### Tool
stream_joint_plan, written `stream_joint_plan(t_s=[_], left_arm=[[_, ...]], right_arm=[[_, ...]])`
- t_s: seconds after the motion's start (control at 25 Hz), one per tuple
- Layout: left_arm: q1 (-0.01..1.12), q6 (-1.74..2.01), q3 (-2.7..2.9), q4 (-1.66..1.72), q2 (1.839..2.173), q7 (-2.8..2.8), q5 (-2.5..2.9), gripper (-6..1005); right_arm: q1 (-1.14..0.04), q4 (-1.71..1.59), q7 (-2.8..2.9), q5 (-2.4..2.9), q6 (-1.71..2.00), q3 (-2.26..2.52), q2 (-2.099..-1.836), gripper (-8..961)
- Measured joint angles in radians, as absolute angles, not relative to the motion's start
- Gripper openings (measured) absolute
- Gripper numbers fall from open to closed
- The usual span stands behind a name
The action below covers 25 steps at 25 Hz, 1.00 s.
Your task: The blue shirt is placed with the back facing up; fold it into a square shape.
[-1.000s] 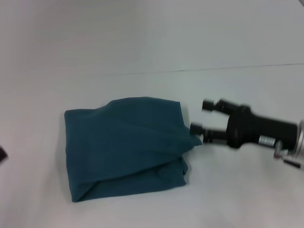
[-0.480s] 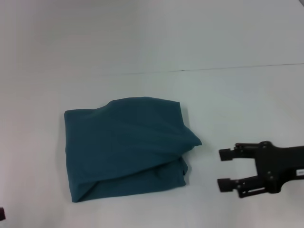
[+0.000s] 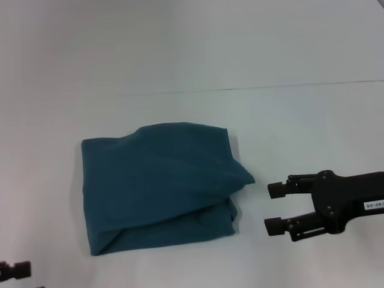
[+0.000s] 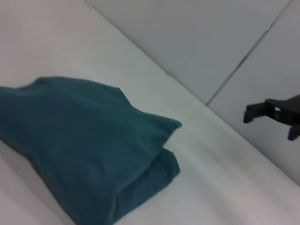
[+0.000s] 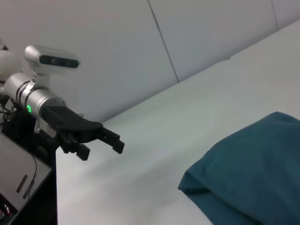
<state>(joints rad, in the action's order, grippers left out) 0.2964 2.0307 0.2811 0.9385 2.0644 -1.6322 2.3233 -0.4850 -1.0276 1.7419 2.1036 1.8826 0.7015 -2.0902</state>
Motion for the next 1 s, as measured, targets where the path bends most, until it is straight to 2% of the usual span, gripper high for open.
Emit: stream_joint_plan(t_s=[1.0], left_arm=[[0.325,2.038,0.344,0.906,2.062,-1.681,2.348,934]], right_arm=[[-0.511,-0.977,1.752,2.106,1.855,0.709,-2.085,940]])
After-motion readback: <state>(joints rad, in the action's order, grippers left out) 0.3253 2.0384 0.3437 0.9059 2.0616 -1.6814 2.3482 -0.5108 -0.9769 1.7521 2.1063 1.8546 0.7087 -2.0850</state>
